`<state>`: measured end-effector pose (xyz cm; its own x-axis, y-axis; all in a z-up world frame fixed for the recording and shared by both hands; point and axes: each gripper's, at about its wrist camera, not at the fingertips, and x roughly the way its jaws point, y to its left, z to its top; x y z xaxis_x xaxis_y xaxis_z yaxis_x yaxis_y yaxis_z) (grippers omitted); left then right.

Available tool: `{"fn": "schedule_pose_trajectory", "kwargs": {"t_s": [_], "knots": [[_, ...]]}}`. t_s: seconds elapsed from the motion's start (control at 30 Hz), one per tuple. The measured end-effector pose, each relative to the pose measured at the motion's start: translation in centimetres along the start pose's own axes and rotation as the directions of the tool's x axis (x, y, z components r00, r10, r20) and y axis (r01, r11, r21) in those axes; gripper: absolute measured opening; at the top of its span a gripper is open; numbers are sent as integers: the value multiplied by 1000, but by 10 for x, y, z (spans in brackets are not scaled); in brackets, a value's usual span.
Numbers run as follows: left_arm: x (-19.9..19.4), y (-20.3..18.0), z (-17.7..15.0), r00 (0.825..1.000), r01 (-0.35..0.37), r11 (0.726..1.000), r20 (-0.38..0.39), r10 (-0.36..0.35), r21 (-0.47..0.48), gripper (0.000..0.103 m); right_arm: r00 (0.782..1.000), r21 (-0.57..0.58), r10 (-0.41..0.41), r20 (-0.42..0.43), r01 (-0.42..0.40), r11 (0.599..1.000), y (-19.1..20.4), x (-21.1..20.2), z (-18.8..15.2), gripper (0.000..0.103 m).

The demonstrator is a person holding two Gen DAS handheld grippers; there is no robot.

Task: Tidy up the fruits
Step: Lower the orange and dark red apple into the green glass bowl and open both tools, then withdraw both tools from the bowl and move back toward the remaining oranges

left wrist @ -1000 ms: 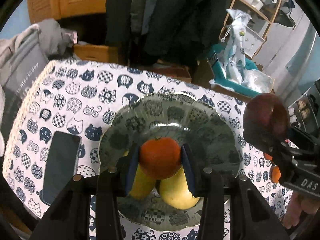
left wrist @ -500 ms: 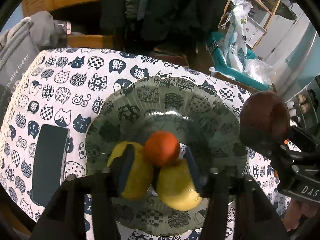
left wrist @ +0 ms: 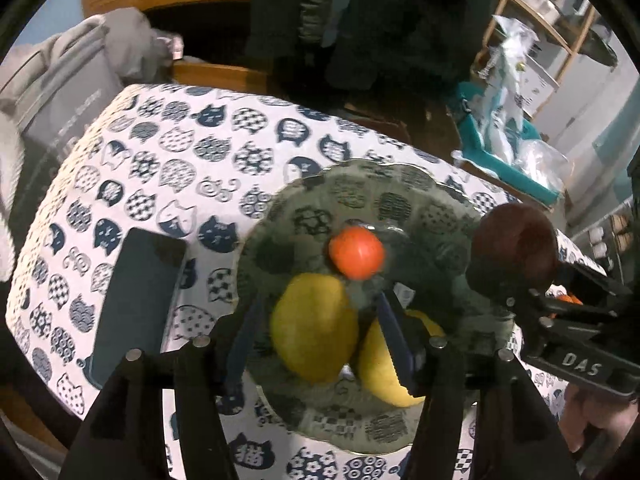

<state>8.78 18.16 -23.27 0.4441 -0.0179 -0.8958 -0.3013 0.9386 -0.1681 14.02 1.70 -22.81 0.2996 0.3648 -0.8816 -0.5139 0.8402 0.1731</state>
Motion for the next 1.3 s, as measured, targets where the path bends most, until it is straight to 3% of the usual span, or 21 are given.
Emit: {"fn": "schedule_pose_trajectory", "kwargs": {"t_s": [0.4, 0.8, 1.1, 1.3], "knots": [[4, 30, -3, 1000, -11, 996, -5, 11, -89, 61, 995, -44, -45, -84, 41, 998, 13, 39, -2, 76], [12, 31, -4, 999, -42, 997, -26, 41, -70, 63, 988, -43, -32, -152, 26, 999, 16, 58, -5, 77], [6, 29, -1, 999, -30, 996, -18, 29, -80, 65, 994, -46, -38, -98, 34, 998, 20, 41, 1, 81], [-11, 20, 1, 999, -28, 998, 30, 30, -63, 65, 998, -29, -54, -25, 54, 998, 14, 13, 8, 81]]}}
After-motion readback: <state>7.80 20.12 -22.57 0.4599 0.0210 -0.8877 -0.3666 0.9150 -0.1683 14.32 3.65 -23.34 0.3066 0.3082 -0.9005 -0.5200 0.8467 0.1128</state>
